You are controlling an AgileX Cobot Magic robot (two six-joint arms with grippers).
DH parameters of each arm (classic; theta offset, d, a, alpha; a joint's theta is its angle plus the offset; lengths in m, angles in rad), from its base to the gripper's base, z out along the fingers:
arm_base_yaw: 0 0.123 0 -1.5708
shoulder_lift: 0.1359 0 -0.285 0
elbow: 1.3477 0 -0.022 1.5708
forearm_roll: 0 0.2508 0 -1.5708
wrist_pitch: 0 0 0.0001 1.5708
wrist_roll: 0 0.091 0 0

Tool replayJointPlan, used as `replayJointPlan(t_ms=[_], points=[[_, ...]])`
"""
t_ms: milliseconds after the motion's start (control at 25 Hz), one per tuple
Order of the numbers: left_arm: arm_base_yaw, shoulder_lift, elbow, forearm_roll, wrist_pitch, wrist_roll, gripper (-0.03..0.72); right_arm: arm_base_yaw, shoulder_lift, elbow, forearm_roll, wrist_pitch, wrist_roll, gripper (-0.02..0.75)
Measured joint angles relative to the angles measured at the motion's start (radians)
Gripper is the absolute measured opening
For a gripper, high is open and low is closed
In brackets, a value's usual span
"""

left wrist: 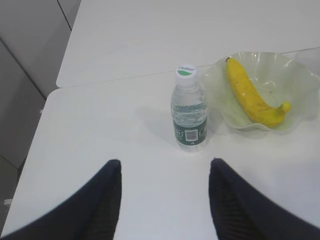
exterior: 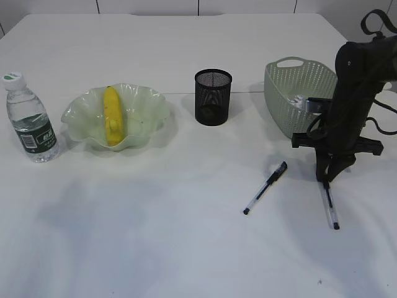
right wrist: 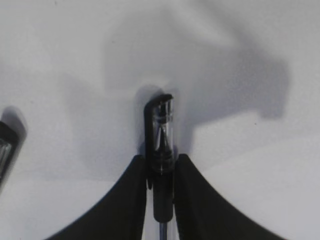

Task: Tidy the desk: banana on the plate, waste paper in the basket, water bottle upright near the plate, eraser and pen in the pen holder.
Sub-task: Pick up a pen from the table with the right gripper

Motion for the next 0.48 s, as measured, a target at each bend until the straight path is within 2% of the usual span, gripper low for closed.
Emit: replayJointPlan(t_ms=[120, 480], points=[[0.0, 0.0, 0.0, 0.0, 0.002, 0.0, 0.395, 0.0, 0.0, 0.0, 0.0, -0.002, 0.0, 0.139], [0.0, 0.0, 0.0, 0.0, 0.006, 0.0, 0.395, 0.0, 0.0, -0.006, 0.0, -0.012, 0.0, 0.055]])
